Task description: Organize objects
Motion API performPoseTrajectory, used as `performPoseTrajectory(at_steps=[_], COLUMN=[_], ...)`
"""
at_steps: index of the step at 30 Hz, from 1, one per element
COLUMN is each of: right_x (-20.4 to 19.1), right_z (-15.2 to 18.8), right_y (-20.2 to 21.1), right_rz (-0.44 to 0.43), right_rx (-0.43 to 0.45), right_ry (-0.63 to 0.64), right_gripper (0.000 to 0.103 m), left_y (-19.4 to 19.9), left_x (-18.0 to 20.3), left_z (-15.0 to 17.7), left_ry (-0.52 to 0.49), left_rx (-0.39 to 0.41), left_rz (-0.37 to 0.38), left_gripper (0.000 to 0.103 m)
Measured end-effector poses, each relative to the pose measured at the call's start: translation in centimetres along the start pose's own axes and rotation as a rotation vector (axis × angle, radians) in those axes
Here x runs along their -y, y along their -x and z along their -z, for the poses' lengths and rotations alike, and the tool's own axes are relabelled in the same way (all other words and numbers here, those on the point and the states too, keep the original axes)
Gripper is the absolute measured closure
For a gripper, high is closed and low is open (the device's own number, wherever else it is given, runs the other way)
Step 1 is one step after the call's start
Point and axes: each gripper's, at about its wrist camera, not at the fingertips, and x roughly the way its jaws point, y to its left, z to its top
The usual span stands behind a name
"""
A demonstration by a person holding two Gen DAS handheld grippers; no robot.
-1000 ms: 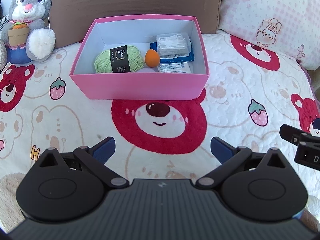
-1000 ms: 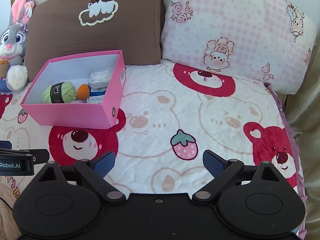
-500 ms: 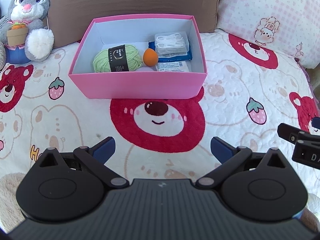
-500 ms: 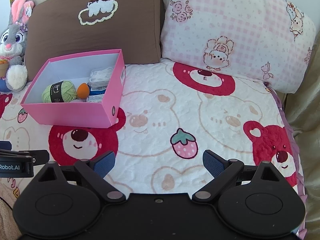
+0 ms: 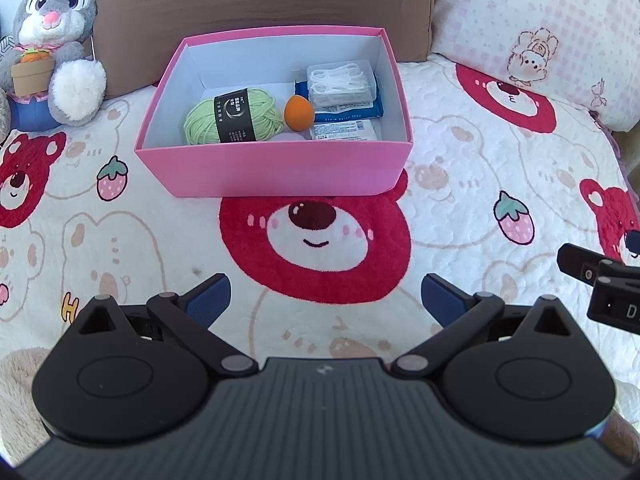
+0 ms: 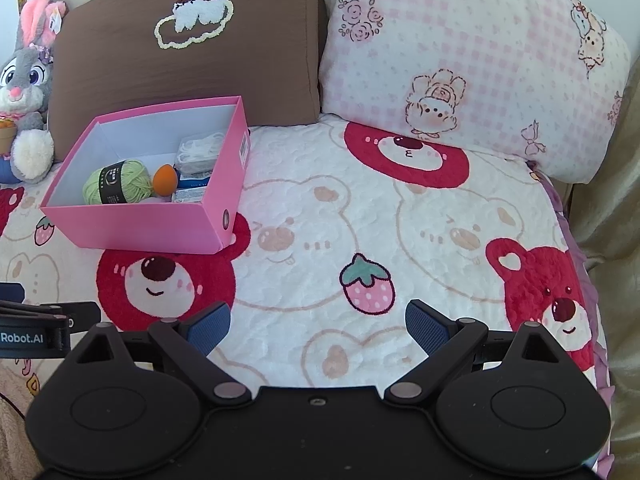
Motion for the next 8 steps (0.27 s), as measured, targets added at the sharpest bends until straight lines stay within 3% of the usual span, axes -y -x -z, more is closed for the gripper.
performPoseTrajectory(at_steps=[8], right_x=[0.11], right_z=[-0.08], right_y=[-0.05], right_rz=[0.003], right_rx=[-0.004], right_ry=[-0.004], right_gripper=[0.007], left_y=[-0.09], left_x=[0.02], left_z=[-0.14], left_ry=[-0.003], left_rx=[-0.006], left_rz=[0.005], left_gripper=[0.0])
